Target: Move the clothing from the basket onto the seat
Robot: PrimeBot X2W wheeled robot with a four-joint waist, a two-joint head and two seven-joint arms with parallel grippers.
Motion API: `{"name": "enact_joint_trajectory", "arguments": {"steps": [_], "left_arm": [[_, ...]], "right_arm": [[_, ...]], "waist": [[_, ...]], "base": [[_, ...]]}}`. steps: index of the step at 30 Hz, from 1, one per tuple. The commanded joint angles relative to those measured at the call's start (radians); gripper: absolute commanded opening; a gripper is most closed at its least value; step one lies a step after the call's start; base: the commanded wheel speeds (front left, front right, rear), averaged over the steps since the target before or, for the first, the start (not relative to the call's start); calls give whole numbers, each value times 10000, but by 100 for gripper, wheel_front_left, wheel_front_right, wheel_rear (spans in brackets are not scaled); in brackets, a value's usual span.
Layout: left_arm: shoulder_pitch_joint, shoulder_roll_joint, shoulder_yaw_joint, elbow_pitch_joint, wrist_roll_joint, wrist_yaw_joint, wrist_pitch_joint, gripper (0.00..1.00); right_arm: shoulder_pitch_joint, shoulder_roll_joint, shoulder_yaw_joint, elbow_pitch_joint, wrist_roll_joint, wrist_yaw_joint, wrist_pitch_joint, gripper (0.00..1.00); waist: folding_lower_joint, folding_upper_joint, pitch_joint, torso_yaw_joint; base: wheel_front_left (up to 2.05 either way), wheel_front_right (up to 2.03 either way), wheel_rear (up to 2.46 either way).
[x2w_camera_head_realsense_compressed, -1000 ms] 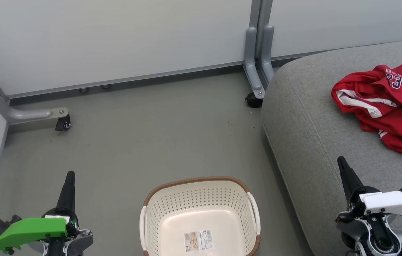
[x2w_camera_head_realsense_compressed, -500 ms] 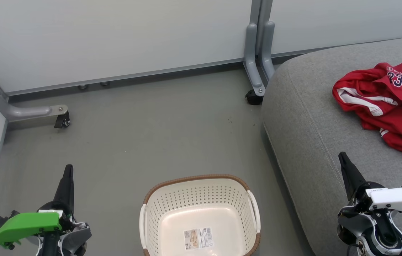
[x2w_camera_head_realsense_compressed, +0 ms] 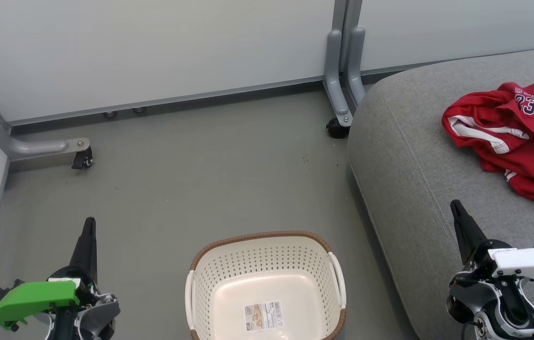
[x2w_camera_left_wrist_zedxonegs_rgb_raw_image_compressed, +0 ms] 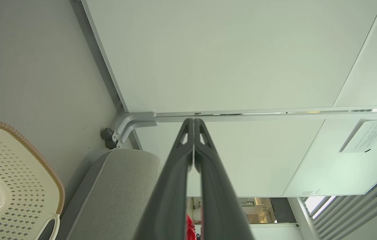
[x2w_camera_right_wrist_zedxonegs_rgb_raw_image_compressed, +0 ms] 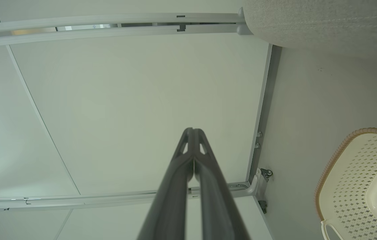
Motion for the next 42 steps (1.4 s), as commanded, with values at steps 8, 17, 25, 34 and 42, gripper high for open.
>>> {"name": "enact_joint_trajectory", "arguments": {"steps": [8, 17, 25, 34, 42], "left_arm": [[-168, -34, 62, 14, 61, -62, 61, 0], [-171, -61, 89, 16, 85, -63, 82, 0], [-175, -79, 116, 15, 105, -61, 89, 0], [-179, -98, 147, 16, 137, -61, 127, 0], [-182, -114, 174, 19, 156, -63, 148, 0]], "right_arm": [[-77, 31, -53, 24, -73, 4, 74, 0], [-80, 53, -86, 27, -90, 4, 81, 0], [-82, 74, -114, 28, -106, 4, 98, 0], [-85, 93, -145, 30, -139, 4, 135, 0], [-87, 108, -166, 33, -157, 4, 157, 0]], "waist": [[0, 0, -1, 0], [0, 0, -1, 0], [0, 0, -1, 0], [0, 0, -1, 0], [0, 0, -1, 0]], "base": [[0, 0, 0], [0, 0, 0], [0, 0, 0], [0, 0, 0], [0, 0, 0]]}}
